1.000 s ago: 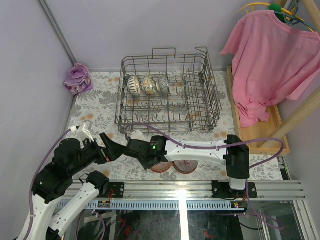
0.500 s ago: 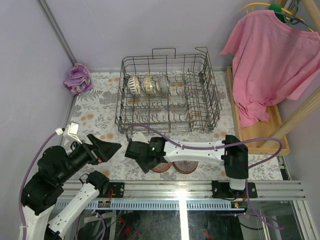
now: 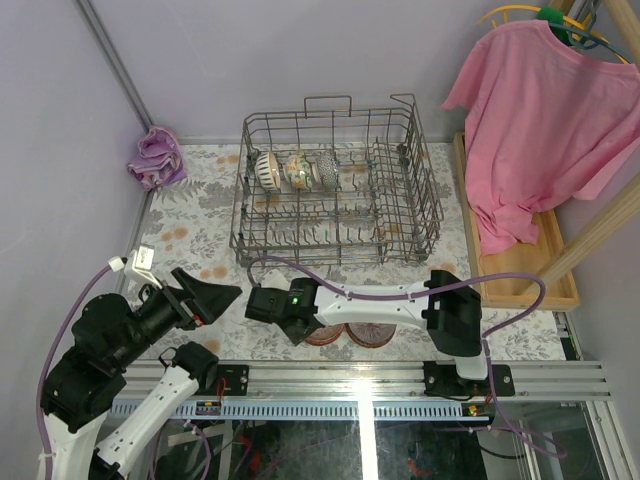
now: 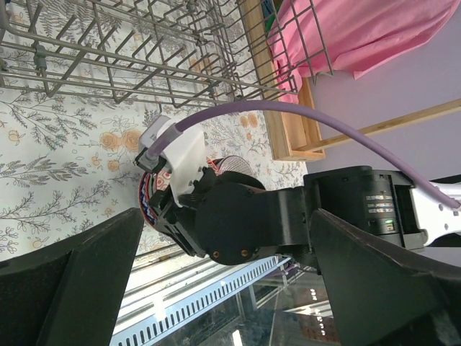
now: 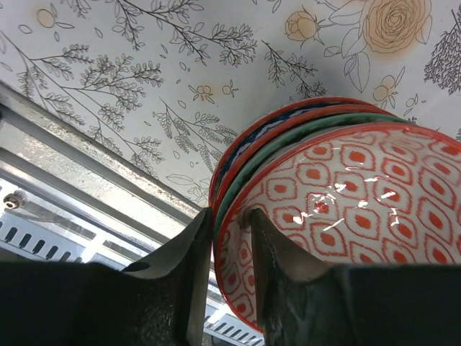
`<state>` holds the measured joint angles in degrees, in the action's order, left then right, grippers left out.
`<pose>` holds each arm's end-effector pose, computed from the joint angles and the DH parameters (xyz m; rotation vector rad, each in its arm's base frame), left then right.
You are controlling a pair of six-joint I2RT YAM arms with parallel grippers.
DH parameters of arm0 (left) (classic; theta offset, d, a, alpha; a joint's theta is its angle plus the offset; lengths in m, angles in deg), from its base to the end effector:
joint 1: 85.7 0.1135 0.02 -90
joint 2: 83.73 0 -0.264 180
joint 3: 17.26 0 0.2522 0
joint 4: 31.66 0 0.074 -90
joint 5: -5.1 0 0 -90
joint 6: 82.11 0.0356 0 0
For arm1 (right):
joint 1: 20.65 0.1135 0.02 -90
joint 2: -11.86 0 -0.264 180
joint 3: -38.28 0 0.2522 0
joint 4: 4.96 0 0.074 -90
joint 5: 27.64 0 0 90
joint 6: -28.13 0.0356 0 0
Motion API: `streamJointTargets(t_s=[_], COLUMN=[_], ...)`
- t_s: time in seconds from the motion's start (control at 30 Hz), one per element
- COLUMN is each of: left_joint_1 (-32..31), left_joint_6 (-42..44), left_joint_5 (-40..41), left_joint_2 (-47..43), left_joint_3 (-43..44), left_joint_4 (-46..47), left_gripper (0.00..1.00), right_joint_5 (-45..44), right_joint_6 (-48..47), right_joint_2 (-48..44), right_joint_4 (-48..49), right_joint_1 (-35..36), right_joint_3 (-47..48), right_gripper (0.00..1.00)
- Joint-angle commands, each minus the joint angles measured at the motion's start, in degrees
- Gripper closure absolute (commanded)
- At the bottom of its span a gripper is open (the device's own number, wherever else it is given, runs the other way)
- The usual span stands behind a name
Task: Load the bowls into the dish rack
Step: Pick up the bowl from the center of the board.
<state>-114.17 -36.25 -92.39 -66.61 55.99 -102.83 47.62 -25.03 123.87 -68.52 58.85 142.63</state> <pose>0.0099 -0.0107 0.3723 -0.1689 1.9455 -0.9883 0.0825 0.3954 0.2220 -0.9440 2.5789 0.1985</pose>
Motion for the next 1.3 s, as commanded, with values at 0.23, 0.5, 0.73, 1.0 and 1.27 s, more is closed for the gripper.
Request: streamJointTargets(t_s=[0.23,0.5,0.73,1.0,1.27], left_joint_1=[-0.1,0.0,-0.1,-0.1,-0.1], left_joint_6=[-0.5,-0.8,-0.9,-0.9,-0.8], left_joint_5=[-1.2,-1.4,-1.4,-1.5,-1.5], left_joint_2=[-0.3,-0.5,-0.8,-0.9,-0.6], left_joint_3=[-0.5,-0.9,-1.0,-1.2,-1.0], left_joint_4=[3.4,3.4,3.4,3.4,3.4], left_gripper=[0.00,0.00,0.00,0.00,0.00], right_joint_5=[5.2,5.0,4.9,5.1,4.6], right_joint_6=[0.2,0.3,0.5,0.5,0.4], right_joint_2=[-5.3,-6.4,-8.0,-8.6,-9.0], right_joint_4=[4.8,4.1,4.2,4.0,4.1], right_joint_1=[0.6,0.6,0.6,0.6,0.6], right_joint_3=[-0.2,0.1,0.4,0.9,0.8], right_gripper=[0.65,0.55,0.61,0.68,0.84])
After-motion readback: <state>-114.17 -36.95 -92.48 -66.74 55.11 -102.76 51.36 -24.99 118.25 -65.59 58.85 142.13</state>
